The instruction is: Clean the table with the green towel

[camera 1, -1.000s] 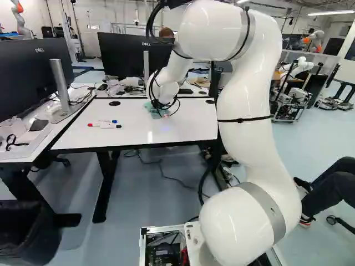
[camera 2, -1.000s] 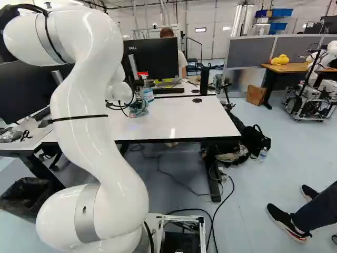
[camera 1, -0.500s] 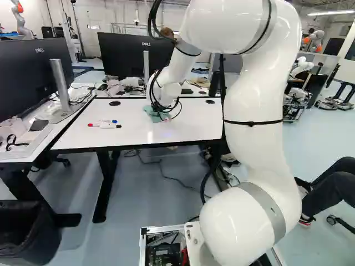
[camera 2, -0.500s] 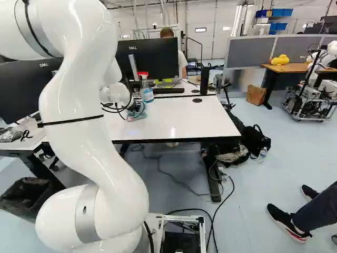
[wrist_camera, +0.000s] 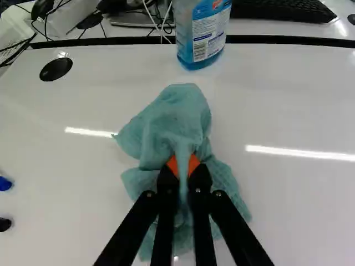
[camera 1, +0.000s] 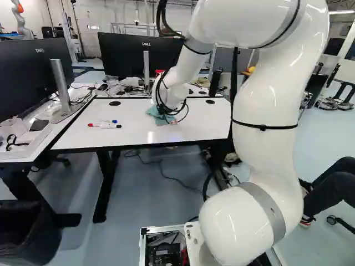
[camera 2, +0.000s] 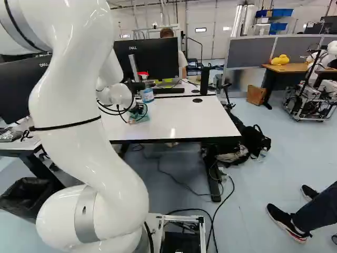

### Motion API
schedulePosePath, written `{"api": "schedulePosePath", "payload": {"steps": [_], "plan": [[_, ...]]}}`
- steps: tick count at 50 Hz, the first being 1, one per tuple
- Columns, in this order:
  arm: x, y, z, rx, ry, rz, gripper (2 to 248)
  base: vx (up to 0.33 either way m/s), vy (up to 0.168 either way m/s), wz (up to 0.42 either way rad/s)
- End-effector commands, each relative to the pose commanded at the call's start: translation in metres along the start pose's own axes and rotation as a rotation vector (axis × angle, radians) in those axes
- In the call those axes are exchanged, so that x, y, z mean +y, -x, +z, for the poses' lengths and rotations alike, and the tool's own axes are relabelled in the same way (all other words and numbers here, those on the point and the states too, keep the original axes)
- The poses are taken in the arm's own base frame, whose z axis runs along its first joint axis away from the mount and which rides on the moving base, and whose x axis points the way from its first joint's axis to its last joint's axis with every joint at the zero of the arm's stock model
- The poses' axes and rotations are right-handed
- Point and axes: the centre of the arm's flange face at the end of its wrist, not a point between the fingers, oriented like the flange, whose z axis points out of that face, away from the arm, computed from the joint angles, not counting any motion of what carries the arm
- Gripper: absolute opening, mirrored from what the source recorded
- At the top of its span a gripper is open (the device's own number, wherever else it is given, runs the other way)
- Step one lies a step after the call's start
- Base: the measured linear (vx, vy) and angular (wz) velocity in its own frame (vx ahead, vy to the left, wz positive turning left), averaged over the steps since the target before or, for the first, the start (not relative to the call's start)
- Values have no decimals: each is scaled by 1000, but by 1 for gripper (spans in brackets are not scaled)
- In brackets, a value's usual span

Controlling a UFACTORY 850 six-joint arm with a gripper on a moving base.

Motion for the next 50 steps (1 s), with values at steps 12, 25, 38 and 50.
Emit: {"api": "schedulePosePath", "payload": {"steps": [12, 25, 38, 50], "plan": [[2, 1, -1, 0, 2, 2, 35, 0, 0, 0], [-4, -5, -9, 17, -7, -4, 35, 0, 0, 0], [-24, -14, -19, 44, -36, -27, 35, 0, 0, 0], [-43, -20, -28, 65, -65, -51, 35, 0, 0, 0]]}}
